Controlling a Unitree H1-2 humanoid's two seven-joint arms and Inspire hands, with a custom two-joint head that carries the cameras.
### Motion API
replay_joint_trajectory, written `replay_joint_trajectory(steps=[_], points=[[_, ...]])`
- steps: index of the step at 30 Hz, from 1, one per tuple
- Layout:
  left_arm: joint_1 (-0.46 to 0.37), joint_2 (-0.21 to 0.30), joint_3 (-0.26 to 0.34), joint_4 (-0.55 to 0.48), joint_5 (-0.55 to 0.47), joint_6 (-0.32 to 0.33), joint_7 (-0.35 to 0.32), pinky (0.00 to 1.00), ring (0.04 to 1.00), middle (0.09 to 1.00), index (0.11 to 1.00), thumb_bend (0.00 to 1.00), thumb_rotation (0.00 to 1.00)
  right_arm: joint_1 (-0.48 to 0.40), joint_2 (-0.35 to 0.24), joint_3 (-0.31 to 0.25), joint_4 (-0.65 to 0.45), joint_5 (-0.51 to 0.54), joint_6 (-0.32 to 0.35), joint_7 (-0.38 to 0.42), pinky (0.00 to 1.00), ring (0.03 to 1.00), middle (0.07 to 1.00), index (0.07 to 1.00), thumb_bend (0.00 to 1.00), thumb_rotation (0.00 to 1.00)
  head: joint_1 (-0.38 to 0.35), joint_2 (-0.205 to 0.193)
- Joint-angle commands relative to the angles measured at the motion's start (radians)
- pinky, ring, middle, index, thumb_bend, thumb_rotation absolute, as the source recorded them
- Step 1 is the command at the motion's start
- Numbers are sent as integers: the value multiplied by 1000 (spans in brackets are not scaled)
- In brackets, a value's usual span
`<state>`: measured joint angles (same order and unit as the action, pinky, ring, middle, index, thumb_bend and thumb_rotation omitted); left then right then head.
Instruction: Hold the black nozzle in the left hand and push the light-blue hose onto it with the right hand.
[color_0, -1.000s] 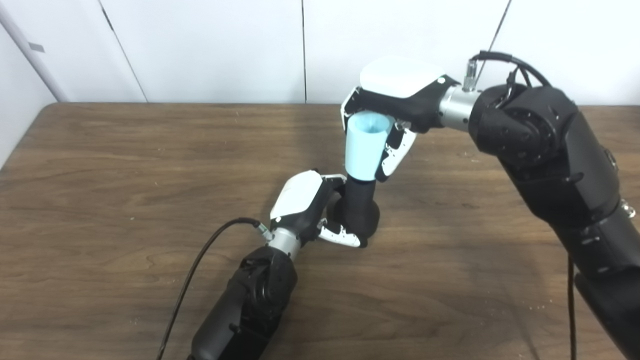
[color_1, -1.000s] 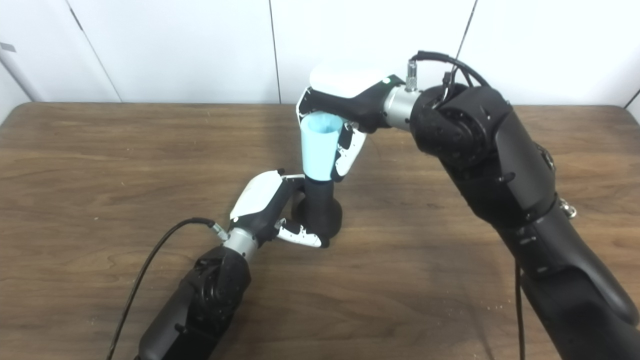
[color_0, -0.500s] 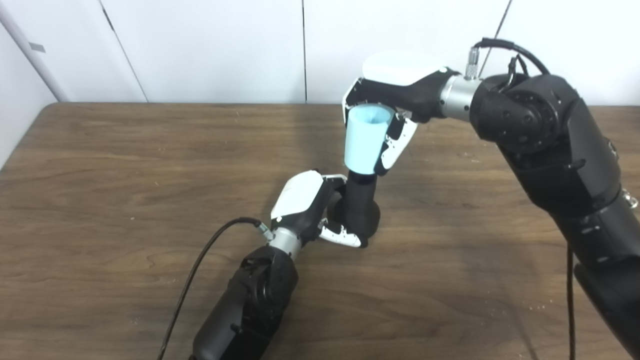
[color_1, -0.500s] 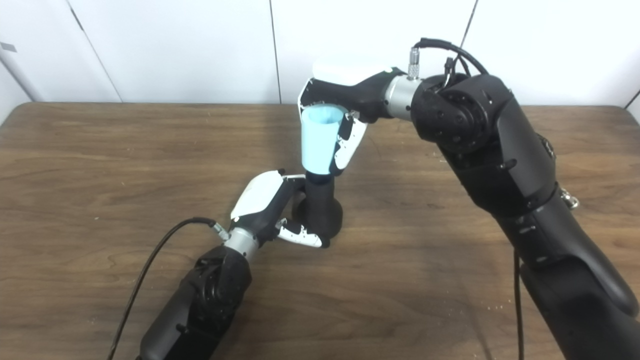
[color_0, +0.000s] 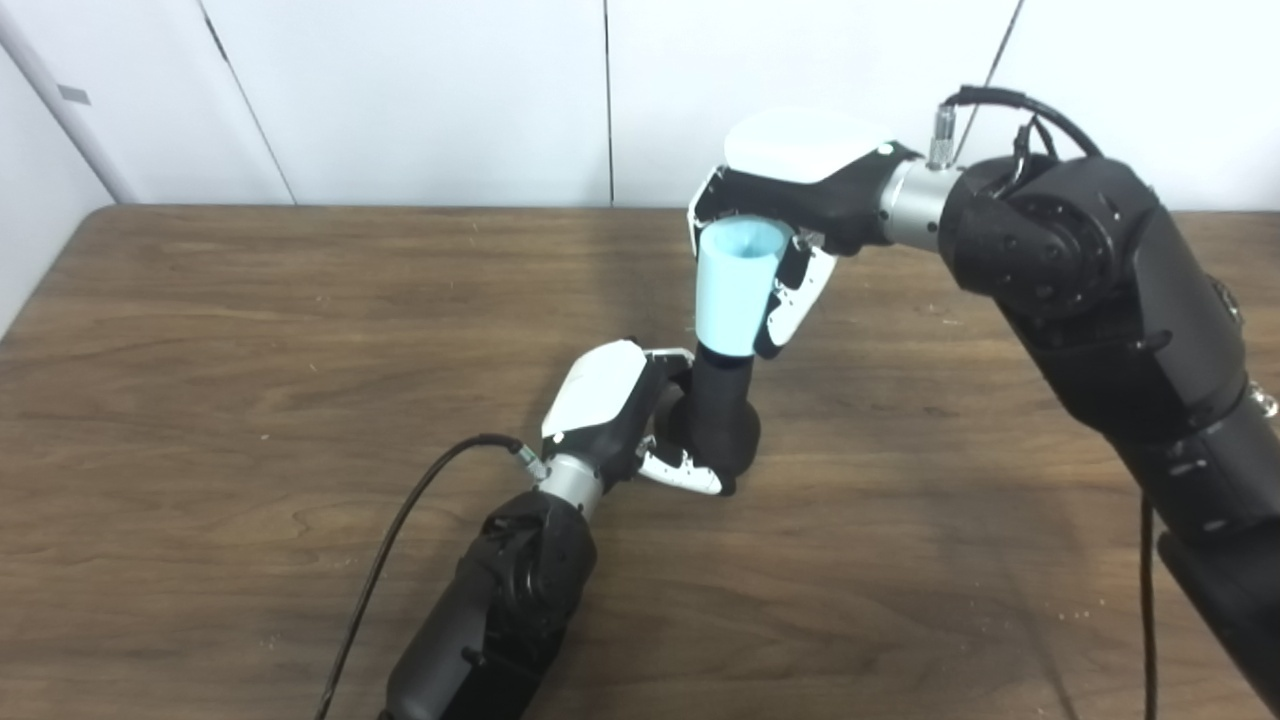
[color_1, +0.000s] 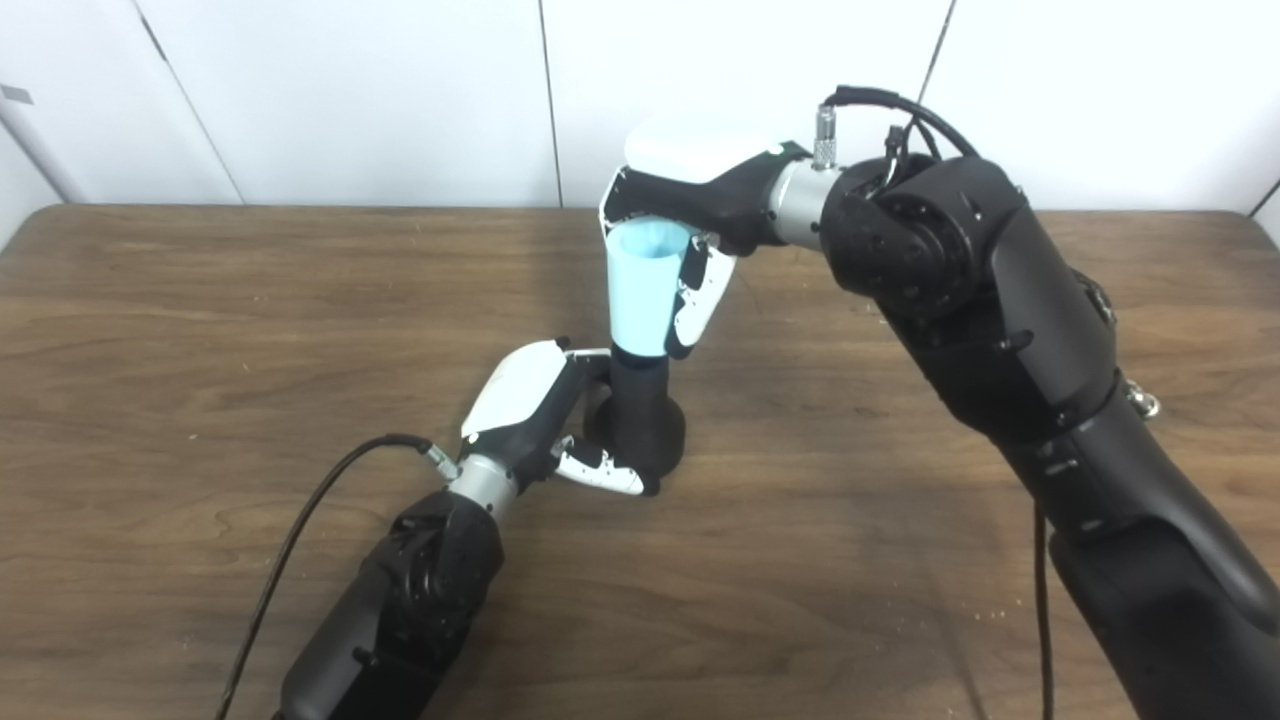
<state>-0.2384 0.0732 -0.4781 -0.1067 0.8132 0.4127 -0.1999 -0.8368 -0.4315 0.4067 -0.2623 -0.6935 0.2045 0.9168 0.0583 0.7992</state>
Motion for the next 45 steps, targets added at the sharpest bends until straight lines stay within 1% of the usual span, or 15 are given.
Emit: replay_joint_trajectory(steps=[1, 4, 7, 9, 11, 17, 26, 29, 33, 38, 42, 45], points=[[72, 15, -28, 80, 2, 57, -119, 1000, 820, 708, 482, 518, 42, -33, -14, -9, -20, -6, -12, -15, 333, 468, 476, 456, 502, 0, 1, 0], [74, 13, -25, 77, 5, 57, -122, 1000, 823, 703, 482, 518, 42, -24, -18, -5, -11, -7, -22, -23, 335, 469, 474, 456, 502, 0, 1, 1], [75, 12, -24, 77, 9, 57, -123, 1000, 861, 749, 482, 519, 42, -16, -22, 0, -5, -11, -31, -27, 335, 458, 475, 460, 503, 0, 1, 3], [75, 11, -24, 79, 9, 57, -123, 1000, 840, 717, 482, 519, 42, -13, -24, 4, -7, -19, -28, -22, 336, 457, 476, 460, 503, 0, 1, 3], [75, 11, -24, 81, 9, 57, -122, 1000, 831, 708, 482, 519, 42, -11, -24, 5, -9, -18, -29, -20, 337, 457, 476, 461, 503, 0, 1, 4], [74, 9, -20, 78, 13, 57, -128, 1000, 843, 736, 482, 519, 42, -19, -20, -5, -5, 6, -16, -12, 337, 459, 475, 461, 503, 0, 5, 5], [67, 7, -21, 92, 7, 56, -123, 1000, 830, 714, 482, 519, 42, -32, -16, -42, 19, 79, 55, -6, 348, 472, 465, 462, 503, 0, 8, 7], [66, 7, -21, 94, 5, 56, -122, 1000, 826, 710, 482, 518, 41, -32, -19, -41, 22, 85, 74, -8, 335, 477, 470, 468, 502, 0, 9, 7], [66, 5, -19, 91, 7, 57, -125, 1000, 838, 744, 482, 519, 41, -41, -24, -37, 16, 81, 92, -2, 331, 482, 471, 469, 502, 0, 9, 7], [67, 3, -19, 90, 12, 57, -128, 1000, 837, 718, 482, 518, 41, -53, -20, -42, 9, 96, 113, 2, 320, 477, 481, 481, 501, 0, 15, 8], [69, -1, -16, 88, 17, 57, -131, 1000, 852, 749, 482, 519, 42, -51, -14, -47, 11, 117, 130, -1, 310, 463, 491, 494, 500, 0, 14, 9], [71, -3, -13, 89, 16, 57, -131, 1000, 858, 755, 482, 519, 42, -52, -17, -43, 7, 122, 136, -6, 309, 461, 491, 494, 500, 0, 14, 11]])
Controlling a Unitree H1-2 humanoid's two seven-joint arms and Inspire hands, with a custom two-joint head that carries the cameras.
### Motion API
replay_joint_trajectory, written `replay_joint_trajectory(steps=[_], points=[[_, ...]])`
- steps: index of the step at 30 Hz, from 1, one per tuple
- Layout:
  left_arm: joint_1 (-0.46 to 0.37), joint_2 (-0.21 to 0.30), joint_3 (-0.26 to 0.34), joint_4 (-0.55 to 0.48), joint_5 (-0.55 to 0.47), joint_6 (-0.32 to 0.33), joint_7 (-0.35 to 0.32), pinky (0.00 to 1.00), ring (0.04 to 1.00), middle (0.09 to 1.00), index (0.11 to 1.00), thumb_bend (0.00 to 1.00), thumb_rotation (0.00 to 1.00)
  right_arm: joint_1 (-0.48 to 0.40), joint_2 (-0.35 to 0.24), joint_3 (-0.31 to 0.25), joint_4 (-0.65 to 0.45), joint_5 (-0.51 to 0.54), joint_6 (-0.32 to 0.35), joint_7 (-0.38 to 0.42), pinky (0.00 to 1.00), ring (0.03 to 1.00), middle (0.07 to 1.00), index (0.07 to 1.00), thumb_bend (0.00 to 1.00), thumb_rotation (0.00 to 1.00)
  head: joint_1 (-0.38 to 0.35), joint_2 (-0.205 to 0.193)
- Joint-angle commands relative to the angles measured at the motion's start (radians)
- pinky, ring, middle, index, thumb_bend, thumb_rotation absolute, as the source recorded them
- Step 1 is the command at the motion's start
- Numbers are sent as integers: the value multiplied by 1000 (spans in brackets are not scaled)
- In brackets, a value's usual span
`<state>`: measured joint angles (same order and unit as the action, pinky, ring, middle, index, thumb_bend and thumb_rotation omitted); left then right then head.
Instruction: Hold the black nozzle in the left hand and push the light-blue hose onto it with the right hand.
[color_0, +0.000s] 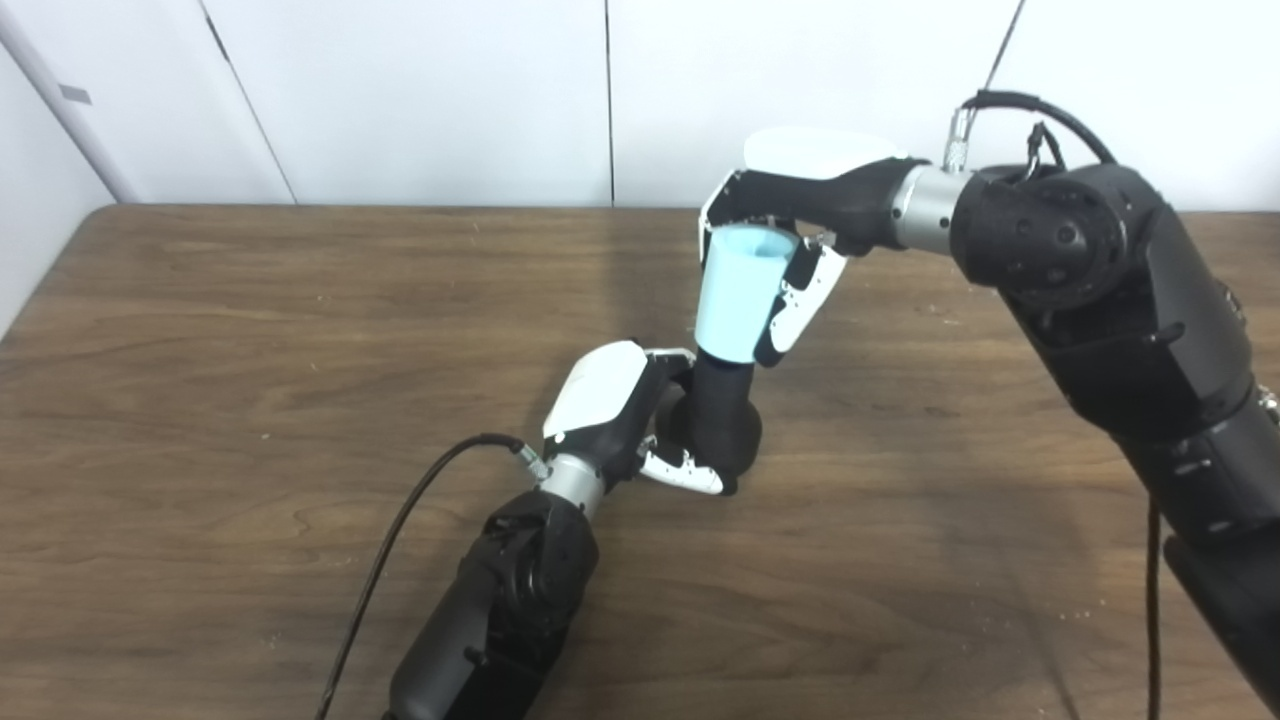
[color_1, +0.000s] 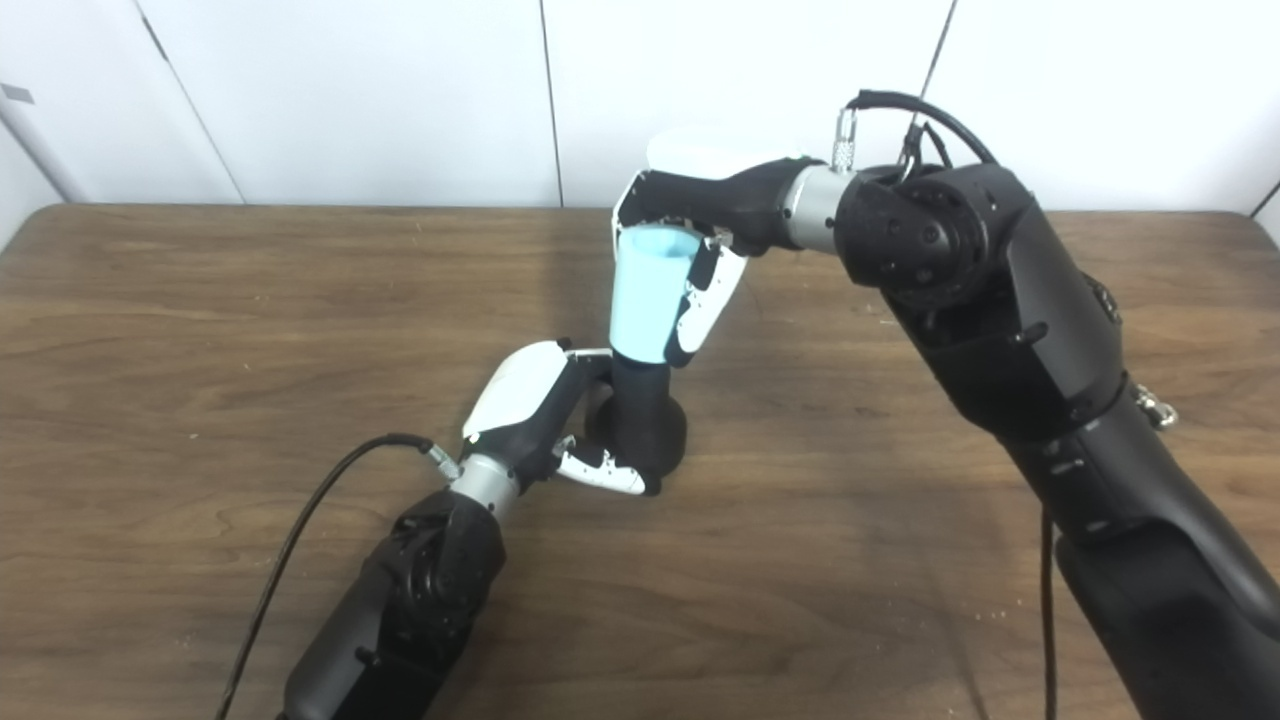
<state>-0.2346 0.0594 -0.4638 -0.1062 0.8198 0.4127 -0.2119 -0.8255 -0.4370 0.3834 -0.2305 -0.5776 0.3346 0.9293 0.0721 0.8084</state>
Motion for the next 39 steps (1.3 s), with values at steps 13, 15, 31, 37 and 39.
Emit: replay_joint_trajectory(steps=[13, 15, 31, 37, 39], points=[[70, 5, -22, 93, 10, 57, -122, 1000, 827, 726, 482, 518, 41, -71, -11, -27, -32, 24, 24, -31, 302, 448, 502, 506, 498, 0, 5, 4], [67, 7, -22, 94, 7, 57, -122, 1000, 823, 715, 482, 518, 41, -69, -9, -26, -27, 24, 20, -36, 301, 447, 503, 508, 498, 0, 5, 3], [66, 7, -15, 88, 12, 57, -128, 1000, 841, 752, 482, 518, 40, -38, -12, 2, -28, 16, 6, -47, 314, 463, 490, 480, 500, 0, 6, 2], [69, 10, -14, 79, 14, 57, -130, 1000, 838, 754, 482, 518, 41, -39, -29, 16, -15, 6, -26, -44, 329, 469, 480, 462, 502, 0, 5, 2], [69, 12, -15, 80, 11, 57, -129, 1000, 834, 750, 482, 518, 41, -40, -34, 18, -11, 3, -32, -44, 329, 468, 480, 462, 502, 0, 5, 2]])
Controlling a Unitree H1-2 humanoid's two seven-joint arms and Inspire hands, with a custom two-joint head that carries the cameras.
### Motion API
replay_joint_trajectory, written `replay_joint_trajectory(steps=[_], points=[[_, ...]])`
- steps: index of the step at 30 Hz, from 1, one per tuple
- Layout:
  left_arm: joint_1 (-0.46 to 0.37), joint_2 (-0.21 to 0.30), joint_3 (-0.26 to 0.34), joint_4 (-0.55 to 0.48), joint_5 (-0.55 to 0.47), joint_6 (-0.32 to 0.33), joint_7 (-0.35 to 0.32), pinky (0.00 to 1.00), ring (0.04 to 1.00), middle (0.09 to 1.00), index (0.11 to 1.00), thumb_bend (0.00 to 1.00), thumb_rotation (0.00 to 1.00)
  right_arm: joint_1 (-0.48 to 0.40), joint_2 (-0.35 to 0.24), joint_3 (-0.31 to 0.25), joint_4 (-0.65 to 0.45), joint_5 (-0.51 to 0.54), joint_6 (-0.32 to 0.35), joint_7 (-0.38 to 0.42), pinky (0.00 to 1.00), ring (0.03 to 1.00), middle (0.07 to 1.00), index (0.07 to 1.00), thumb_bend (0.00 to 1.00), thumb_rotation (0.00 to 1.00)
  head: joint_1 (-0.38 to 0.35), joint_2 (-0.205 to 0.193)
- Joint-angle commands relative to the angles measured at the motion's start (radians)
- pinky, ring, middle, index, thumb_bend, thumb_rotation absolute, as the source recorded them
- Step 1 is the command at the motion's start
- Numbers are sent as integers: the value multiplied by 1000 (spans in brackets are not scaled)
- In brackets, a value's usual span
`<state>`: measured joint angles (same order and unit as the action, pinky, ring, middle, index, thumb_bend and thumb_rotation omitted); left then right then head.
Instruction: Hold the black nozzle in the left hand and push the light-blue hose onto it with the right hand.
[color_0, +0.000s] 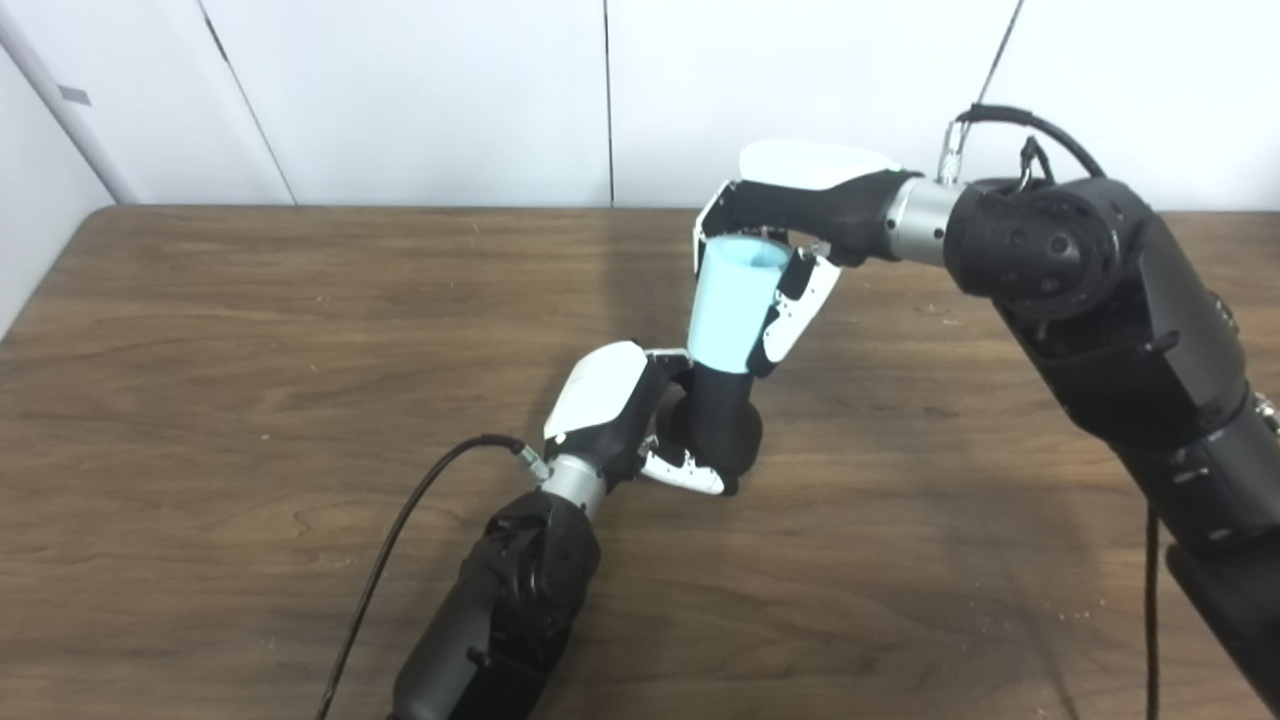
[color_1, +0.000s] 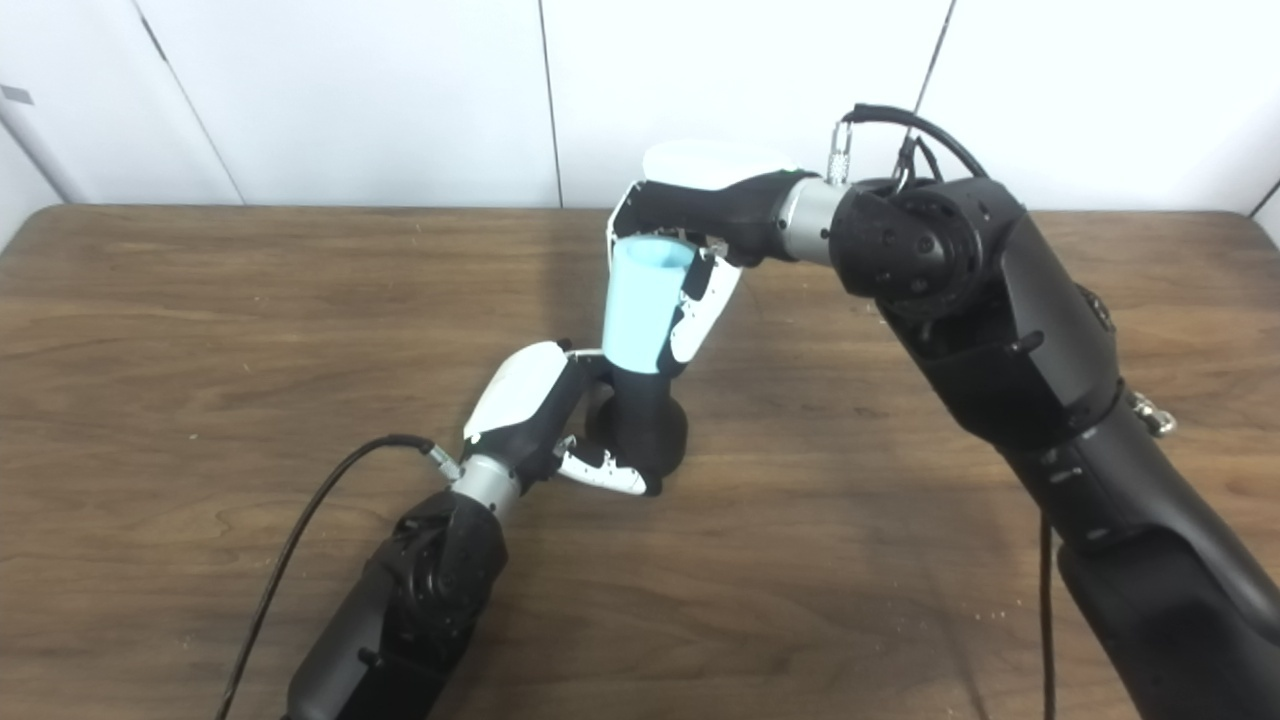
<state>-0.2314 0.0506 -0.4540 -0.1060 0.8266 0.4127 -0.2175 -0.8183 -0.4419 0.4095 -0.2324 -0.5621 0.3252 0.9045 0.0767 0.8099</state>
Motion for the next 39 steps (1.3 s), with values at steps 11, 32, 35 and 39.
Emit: replay_joint_trajectory(steps=[11, 32, 35, 39], points=[[62, 26, -27, 79, -1, 57, -122, 1000, 822, 720, 482, 518, 40, -46, -36, 8, -18, -37, -25, -6, 334, 468, 475, 464, 503, 0, -1, 1], [56, 29, -24, 87, -8, 56, -120, 1000, 790, 687, 482, 517, 40, 15, -23, 34, -151, -128, -169, -54, 309, 439, 490, 485, 501, 0, -3, 3], [55, 25, -22, 89, -7, 57, -119, 1000, 780, 667, 482, 517, 39, 13, -24, 29, -146, -139, -204, -60, 308, 435, 488, 495, 500, 0, -4, 3], [55, 19, -21, 89, -6, 57, -117, 1000, 800, 694, 482, 517, 39, 13, -24, 25, -132, -154, -237, -65, 311, 428, 487, 493, 500, 0, -4, 3]])
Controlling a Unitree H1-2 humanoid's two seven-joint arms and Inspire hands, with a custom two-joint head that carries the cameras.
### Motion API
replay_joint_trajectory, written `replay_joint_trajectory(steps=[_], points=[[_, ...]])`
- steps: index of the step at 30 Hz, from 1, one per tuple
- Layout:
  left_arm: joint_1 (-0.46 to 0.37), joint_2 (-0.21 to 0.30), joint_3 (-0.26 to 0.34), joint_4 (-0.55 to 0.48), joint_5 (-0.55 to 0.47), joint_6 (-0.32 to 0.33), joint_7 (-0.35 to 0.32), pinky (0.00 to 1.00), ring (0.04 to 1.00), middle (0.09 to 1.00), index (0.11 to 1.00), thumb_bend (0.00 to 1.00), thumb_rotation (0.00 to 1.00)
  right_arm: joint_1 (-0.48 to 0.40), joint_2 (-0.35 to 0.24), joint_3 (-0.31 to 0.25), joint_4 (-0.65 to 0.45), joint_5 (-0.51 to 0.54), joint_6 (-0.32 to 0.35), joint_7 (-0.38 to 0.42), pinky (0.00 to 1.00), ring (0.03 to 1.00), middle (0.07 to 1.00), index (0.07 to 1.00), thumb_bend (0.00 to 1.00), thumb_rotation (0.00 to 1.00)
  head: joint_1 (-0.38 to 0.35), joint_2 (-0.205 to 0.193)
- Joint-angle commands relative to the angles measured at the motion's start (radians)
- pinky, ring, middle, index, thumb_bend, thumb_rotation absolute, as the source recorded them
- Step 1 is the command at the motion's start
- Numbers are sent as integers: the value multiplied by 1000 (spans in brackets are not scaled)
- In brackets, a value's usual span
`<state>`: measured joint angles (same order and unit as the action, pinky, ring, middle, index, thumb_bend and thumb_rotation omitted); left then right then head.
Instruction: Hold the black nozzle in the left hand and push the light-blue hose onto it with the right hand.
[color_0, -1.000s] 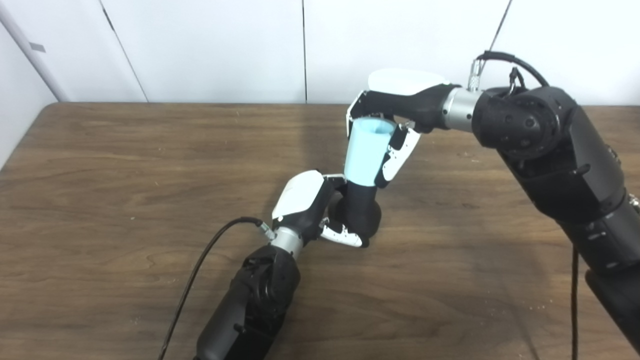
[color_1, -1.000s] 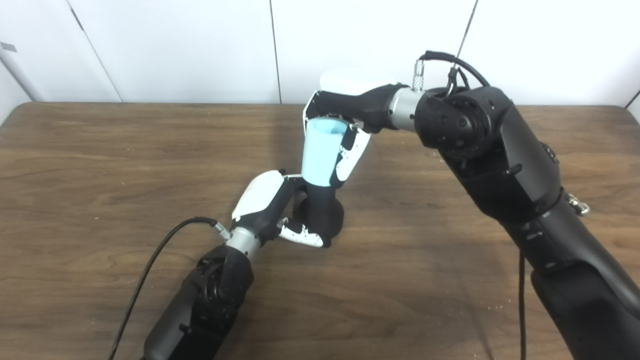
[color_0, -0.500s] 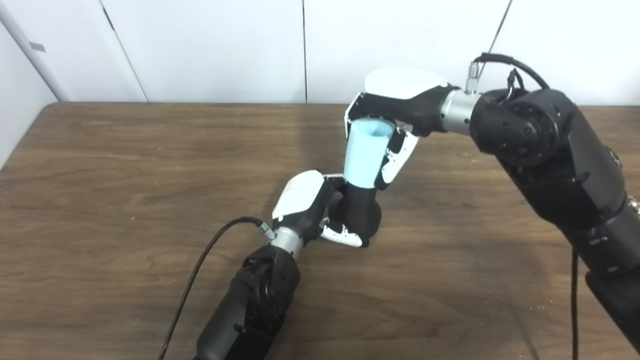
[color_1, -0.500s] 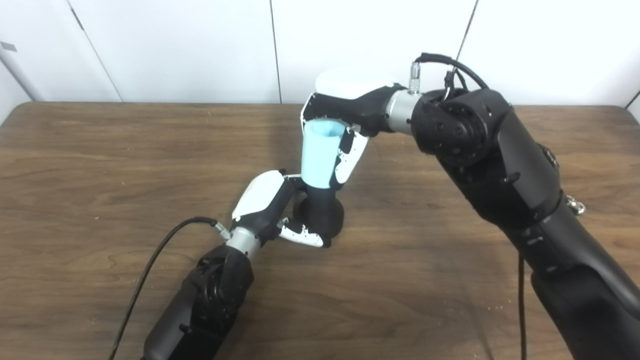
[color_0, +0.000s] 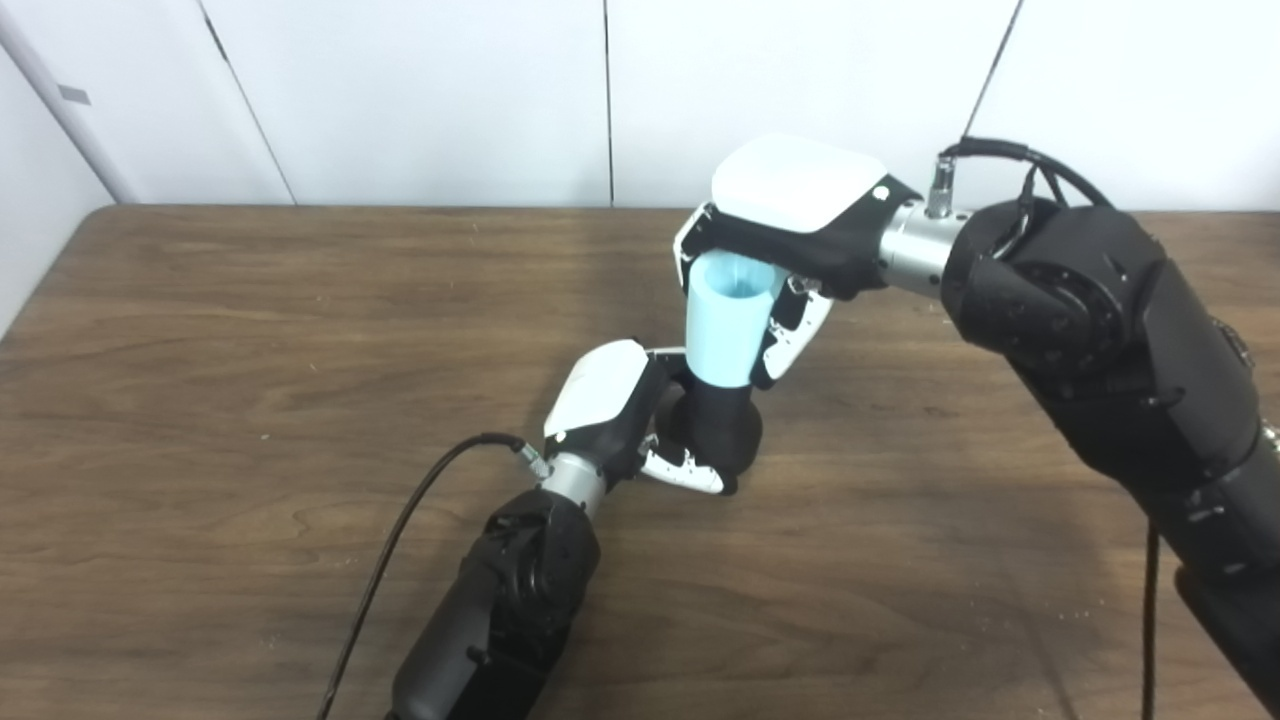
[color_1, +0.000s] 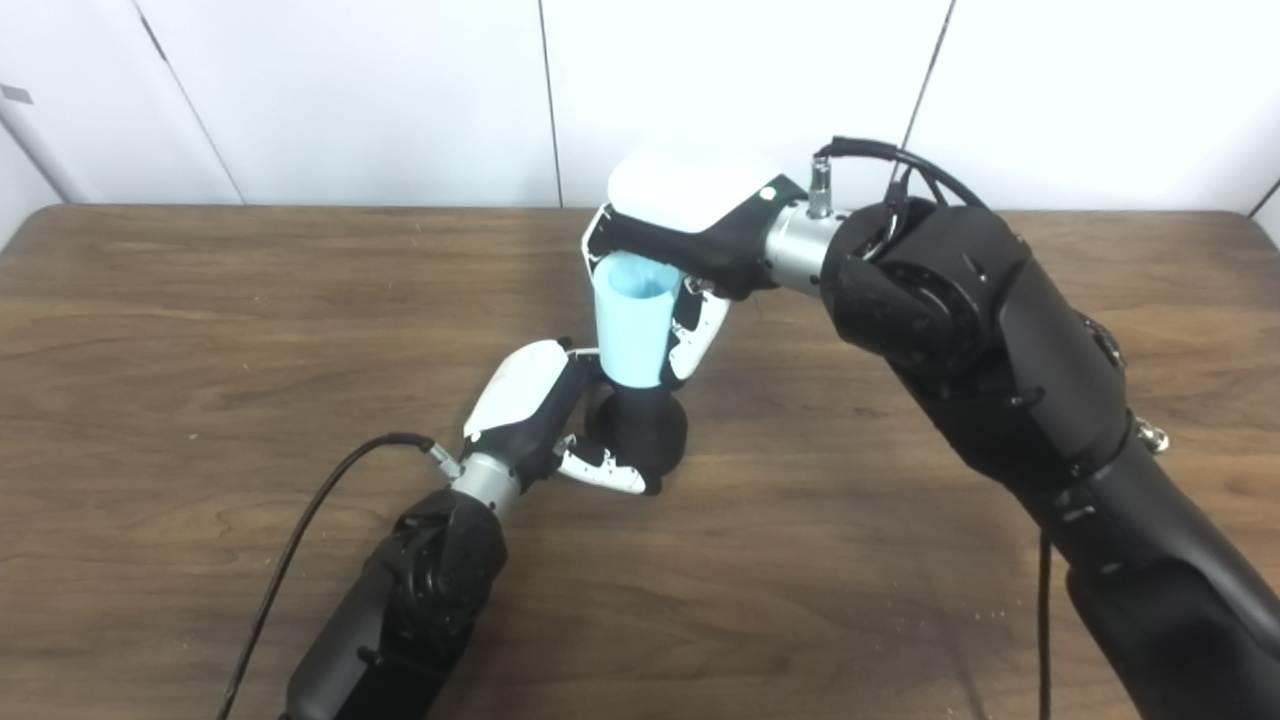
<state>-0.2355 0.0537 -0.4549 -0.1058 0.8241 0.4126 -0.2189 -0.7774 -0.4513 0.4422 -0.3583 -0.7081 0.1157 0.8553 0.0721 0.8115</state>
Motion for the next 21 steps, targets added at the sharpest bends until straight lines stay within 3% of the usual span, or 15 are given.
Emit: replay_joint_trajectory(steps=[1, 10, 21], points=[[59, 16, -20, 89, -4, 57, -115, 1000, 801, 696, 482, 517, 39, -28, -13, -9, -3, -10, -32, -16, 311, 428, 487, 493, 500, 0, 1, 1], [55, 21, -21, 91, -14, 56, -112, 1000, 773, 660, 482, 517, 39, -23, -14, -31, 66, -5, -39, -30, 312, 429, 489, 486, 501, 0, 5, -1], [57, 21, -20, 87, -14, 56, -114, 1000, 773, 653, 481, 516, 38, -29, 2, -56, 138, 31, 39, -23, 309, 434, 495, 478, 500, 0, 4, 2]])
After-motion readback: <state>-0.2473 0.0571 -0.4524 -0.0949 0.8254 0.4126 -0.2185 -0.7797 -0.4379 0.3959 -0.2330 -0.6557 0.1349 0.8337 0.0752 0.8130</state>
